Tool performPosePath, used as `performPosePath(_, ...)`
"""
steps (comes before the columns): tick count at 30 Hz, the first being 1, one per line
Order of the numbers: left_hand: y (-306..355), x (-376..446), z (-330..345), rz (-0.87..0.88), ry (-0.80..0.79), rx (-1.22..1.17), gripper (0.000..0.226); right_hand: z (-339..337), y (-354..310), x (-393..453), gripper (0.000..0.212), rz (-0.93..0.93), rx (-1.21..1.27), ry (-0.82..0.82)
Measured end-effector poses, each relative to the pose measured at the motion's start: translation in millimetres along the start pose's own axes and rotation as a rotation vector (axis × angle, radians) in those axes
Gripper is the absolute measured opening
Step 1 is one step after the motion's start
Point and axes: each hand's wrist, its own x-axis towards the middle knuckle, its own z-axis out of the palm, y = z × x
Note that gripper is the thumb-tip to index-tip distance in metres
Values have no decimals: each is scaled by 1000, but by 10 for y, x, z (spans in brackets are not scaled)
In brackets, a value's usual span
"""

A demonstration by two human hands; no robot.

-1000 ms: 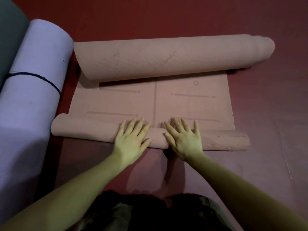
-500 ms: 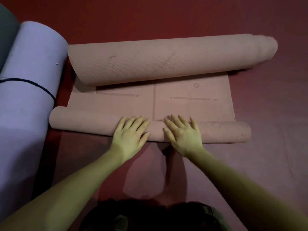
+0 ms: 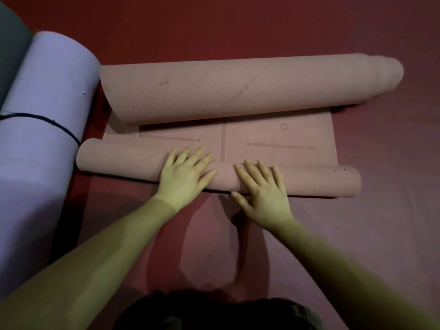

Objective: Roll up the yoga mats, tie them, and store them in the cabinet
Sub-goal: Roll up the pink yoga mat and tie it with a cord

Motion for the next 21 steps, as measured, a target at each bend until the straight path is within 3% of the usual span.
performPosePath(2, -98, -71, 6, -25, 23, -15, 52, -87, 32, 180, 74, 4, -7, -91)
performPosePath(6, -261, -59, 47, 20, -109, -22, 72, -184, 115, 434, 77, 26, -27, -247)
performPosePath(9, -269, 53, 56, 33, -140, 2, 75, -134, 100, 419, 81, 51, -48, -117)
performPosePath(13, -327, 86, 95, 61, -126, 3, 80, 35, 90, 284, 81, -134, -175, 114)
performPosePath(17, -406, 192, 73, 204, -89, 109, 83, 31, 168, 440, 101, -167, -230, 92)
performPosePath(21, -358, 355, 43, 193, -90, 92, 88, -49, 241, 651, 96, -158, -199, 1)
